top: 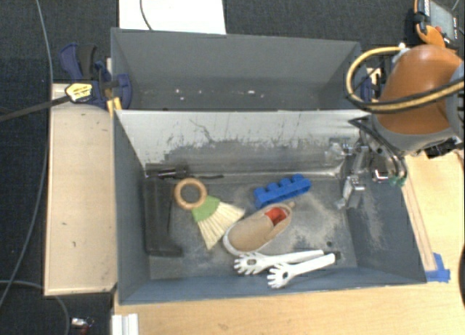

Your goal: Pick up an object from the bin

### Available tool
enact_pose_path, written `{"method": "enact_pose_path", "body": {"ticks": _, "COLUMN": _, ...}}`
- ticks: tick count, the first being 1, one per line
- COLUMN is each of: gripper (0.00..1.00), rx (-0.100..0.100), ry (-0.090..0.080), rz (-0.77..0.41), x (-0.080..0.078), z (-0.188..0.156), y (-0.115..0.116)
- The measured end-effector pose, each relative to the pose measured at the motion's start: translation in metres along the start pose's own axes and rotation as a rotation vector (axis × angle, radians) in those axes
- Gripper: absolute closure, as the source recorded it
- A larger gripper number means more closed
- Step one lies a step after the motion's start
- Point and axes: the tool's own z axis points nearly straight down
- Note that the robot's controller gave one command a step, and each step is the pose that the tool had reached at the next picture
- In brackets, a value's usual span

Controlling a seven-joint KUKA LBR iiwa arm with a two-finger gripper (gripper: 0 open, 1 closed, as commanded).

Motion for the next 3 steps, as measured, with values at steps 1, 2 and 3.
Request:
{"method": "enact_pose_path", "body": {"ticks": 1, "gripper": 0.00, "rx": 0.000, "ry": 0.000, "rz": 0.000, "x": 0.000, "z": 0.000, "y": 0.000}}
{"method": "enact_pose_path", "body": {"ticks": 2, "gripper": 0.00, "rx": -0.003, "ry": 0.004, "rz": -0.007, "x": -0.007, "z": 0.087, "y": 0.035}}
{"method": "enact_pose_path", "body": {"ticks": 3, "gripper": 0.00, "rx": 0.002, "ry": -0.012, "rz": -0.009, "x": -0.007, "z": 0.082, "y": 0.029}}
